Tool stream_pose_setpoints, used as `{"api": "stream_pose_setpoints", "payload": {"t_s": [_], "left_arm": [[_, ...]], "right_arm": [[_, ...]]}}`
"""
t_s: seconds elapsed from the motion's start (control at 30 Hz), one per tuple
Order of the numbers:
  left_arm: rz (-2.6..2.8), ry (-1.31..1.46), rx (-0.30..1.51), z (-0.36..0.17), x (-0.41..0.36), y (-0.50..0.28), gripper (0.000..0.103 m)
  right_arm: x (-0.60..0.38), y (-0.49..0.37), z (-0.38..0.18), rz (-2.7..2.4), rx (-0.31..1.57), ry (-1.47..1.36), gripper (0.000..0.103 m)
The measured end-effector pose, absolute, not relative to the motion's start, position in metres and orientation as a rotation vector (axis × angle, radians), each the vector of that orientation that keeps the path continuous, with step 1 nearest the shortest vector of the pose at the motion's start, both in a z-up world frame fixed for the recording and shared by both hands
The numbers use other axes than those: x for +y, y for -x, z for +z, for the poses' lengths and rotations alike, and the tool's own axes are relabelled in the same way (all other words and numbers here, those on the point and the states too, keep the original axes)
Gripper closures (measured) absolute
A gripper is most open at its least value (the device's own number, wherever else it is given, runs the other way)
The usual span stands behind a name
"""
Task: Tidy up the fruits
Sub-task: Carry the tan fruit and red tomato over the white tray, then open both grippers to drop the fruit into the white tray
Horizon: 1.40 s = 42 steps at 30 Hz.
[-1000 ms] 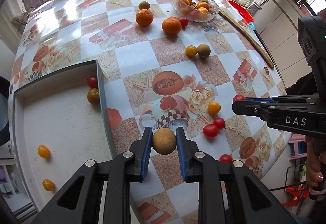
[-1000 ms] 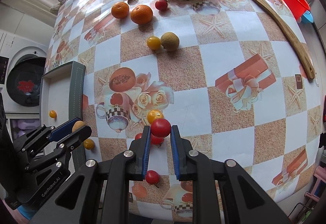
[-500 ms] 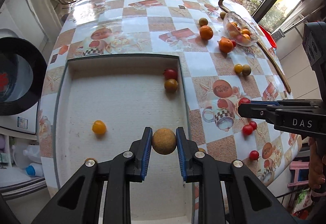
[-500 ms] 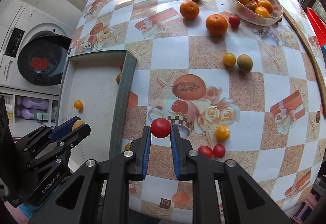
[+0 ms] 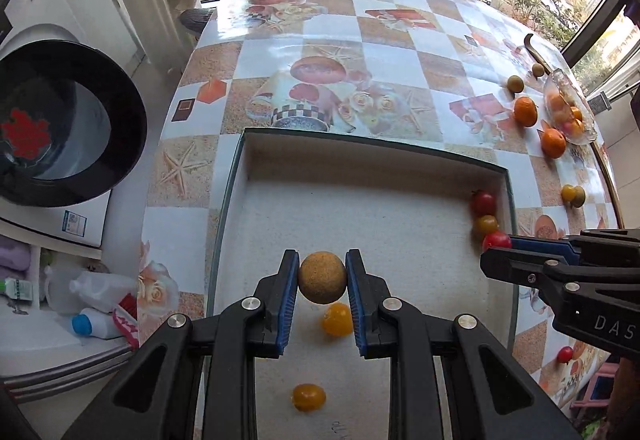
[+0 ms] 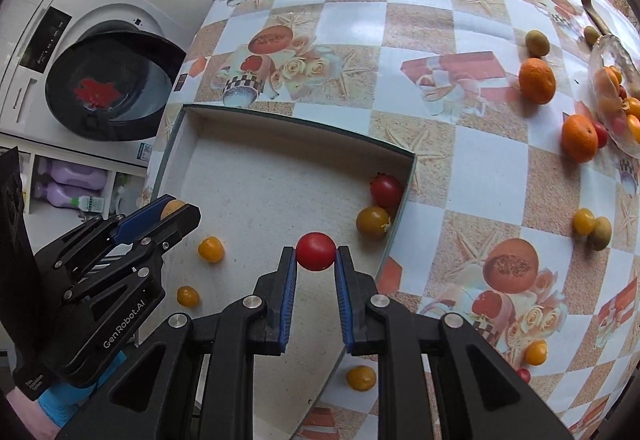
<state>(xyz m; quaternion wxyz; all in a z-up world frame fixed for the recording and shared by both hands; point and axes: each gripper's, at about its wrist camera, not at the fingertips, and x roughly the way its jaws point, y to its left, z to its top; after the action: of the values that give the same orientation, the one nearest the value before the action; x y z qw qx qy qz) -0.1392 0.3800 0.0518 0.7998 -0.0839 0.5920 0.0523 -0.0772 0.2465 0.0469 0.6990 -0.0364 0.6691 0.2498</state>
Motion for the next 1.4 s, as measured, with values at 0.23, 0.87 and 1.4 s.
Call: {"api": "stream_pose_setpoints", "payload": {"t_s": [0.23, 0.87, 1.4], "left_arm": [[0.093, 0.153, 1.309, 0.028, 0.381, 0.119, 0.078], [0.104, 0.096, 1.303, 0.026, 0.377, 0.116, 0.025], [0.016, 0.025, 1.262, 0.068, 0.336, 0.123, 0.025]], "right_arm": [[0.261, 0.075, 0.021, 0.53, 1.538, 0.107, 0.082], [0.285, 0.098, 0.016, 0.599, 1.462, 0.289, 0.044], [0.202, 0.112, 0.064, 0.5, 1.42, 0.158, 0.021]]}}
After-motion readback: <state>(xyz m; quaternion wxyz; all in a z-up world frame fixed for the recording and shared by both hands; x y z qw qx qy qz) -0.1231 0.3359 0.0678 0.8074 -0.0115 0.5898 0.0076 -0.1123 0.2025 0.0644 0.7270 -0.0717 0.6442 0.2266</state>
